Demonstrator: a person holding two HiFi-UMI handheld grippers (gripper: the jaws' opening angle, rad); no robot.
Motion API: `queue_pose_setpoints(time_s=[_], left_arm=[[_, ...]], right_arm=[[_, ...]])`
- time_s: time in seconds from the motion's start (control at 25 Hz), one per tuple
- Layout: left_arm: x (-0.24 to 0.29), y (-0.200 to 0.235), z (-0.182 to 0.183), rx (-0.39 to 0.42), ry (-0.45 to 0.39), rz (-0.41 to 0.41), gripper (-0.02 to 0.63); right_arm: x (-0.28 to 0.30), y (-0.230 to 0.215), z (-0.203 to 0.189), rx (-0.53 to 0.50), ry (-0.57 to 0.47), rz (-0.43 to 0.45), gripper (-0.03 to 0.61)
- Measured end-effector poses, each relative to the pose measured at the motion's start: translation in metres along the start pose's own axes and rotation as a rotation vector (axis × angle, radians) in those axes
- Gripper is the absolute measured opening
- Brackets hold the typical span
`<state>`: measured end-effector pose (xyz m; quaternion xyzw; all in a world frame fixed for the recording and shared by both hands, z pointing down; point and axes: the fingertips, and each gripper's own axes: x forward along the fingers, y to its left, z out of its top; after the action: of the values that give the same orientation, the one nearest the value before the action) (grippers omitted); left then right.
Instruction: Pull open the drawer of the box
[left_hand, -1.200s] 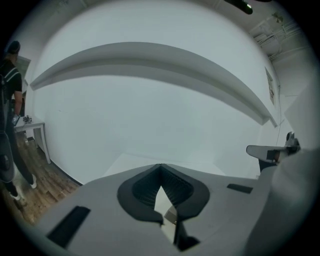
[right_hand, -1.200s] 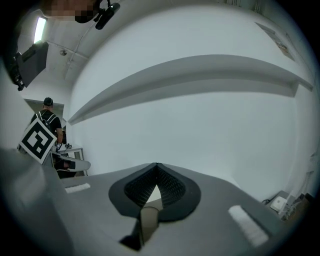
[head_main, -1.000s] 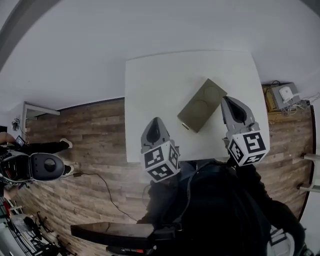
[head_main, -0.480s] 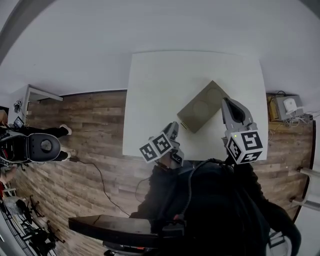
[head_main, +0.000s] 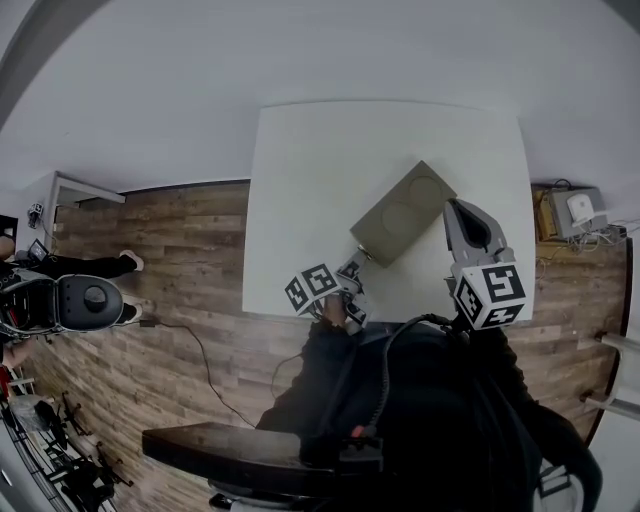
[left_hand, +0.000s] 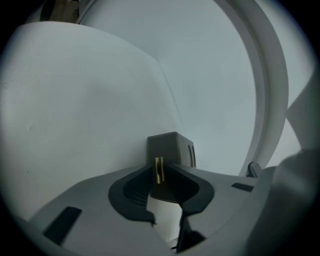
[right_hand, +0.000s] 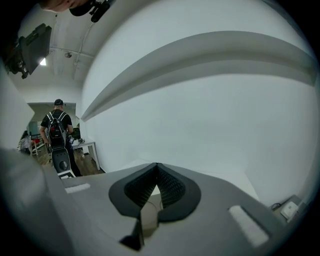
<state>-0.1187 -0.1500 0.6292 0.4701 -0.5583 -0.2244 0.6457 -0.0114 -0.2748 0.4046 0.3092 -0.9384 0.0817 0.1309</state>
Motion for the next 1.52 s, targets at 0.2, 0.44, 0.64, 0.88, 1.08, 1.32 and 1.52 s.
queue_pose_setpoints(time_s=[0.2,0.44,0.64,0.88,1.08,1.32,1.52], left_arm=[[0.006,0.0,-0.004,-0.008,0.014,0.001,0.075],[0.009,0.002,-0.005,-0.016,0.006,0.012,0.074],[0.009,0.002,-0.007,-0.012,-0.003,0.009,0.052],[0.008,0.001,-0.006,-0.026,-0.023,0.017,0.041],[0.005,0.003,-0.004,-0.037,-0.03,0.023,0.031],[0.004,0.004,-0.003,-0.04,-0.034,0.05,0.026],[0.0,0.006,-0.003,-0.044,-0.035,0.061,0.025]], right_arm=[[0.011,0.005,-0.017,-0.021,0.051,0.023,-0.006],[0.038,0.032,-0.077,-0.044,0.231,0.152,-0.006],[0.053,0.05,-0.135,-0.054,0.39,0.238,-0.006],[0.057,0.052,-0.171,-0.086,0.496,0.229,-0.007],[0.058,0.055,-0.175,-0.086,0.503,0.225,-0.008],[0.059,0.055,-0.174,-0.077,0.48,0.216,-0.007],[0.059,0.055,-0.174,-0.078,0.475,0.21,-0.006]])
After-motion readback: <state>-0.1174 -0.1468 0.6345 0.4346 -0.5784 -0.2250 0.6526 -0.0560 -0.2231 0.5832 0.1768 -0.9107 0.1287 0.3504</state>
